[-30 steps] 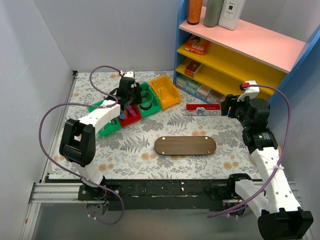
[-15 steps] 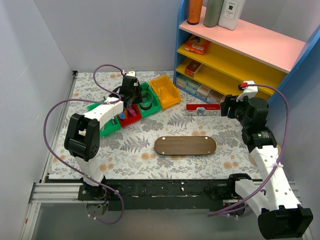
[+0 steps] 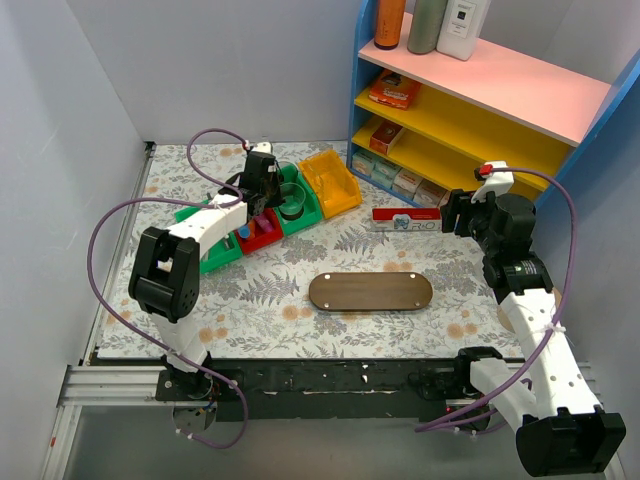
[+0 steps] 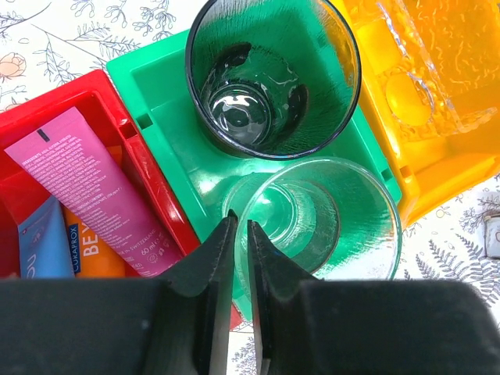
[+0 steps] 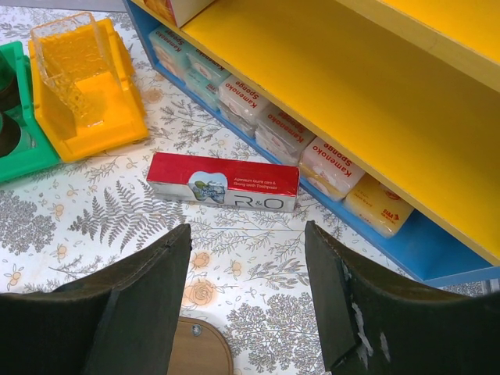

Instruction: Prepare toiletry sets of a toothbrush and toothpaste on the tray

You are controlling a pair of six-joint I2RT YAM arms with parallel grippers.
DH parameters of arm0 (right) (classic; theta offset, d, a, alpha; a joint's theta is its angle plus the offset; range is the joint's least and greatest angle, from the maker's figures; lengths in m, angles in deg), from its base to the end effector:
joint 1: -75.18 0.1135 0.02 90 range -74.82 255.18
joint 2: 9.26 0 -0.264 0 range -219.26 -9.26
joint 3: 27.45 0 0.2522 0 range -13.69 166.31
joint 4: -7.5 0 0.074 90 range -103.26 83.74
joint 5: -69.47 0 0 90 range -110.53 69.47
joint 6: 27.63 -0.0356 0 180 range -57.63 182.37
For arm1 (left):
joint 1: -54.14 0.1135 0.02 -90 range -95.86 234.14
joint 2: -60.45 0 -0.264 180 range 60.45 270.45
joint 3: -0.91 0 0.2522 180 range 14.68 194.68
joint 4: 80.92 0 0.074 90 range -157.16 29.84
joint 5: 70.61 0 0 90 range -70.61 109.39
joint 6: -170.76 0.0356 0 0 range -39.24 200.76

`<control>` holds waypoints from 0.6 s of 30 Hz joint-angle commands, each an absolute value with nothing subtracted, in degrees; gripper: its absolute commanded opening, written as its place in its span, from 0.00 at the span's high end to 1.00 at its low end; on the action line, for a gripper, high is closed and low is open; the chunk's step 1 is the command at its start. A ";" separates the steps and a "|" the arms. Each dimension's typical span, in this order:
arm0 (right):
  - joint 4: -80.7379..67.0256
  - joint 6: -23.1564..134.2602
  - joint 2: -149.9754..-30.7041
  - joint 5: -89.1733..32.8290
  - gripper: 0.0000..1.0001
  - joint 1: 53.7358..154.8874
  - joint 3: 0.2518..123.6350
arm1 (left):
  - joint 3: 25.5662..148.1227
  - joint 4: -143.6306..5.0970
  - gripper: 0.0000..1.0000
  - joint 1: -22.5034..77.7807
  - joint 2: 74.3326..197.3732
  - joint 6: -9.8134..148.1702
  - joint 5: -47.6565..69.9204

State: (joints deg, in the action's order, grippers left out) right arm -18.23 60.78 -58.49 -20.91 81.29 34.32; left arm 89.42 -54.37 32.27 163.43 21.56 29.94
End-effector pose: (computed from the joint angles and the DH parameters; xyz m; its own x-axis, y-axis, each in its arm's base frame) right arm 0.1993 0.0216 0.3432 -0.2299 0.0033 -0.9732 -0.1065 0.9939 0.0285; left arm 0.3790 -0.1451 0.2362 -0.5163 -0.7027 -0.4895 -0.4013 0.7035 -0.5865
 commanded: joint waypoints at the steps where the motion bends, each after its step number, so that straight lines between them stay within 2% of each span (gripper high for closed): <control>1: -16.37 61.31 -58.30 -20.88 0.33 81.42 36.49 | 90.53 -55.03 0.94 32.34 162.49 21.96 30.47; 4: -16.46 61.31 -58.30 -20.88 0.33 81.42 36.49 | 90.44 -55.21 0.99 32.34 162.05 21.87 30.38; 18: -16.54 61.49 -58.13 -20.71 0.33 81.34 36.58 | 88.59 -56.79 1.00 32.43 156.96 20.55 28.71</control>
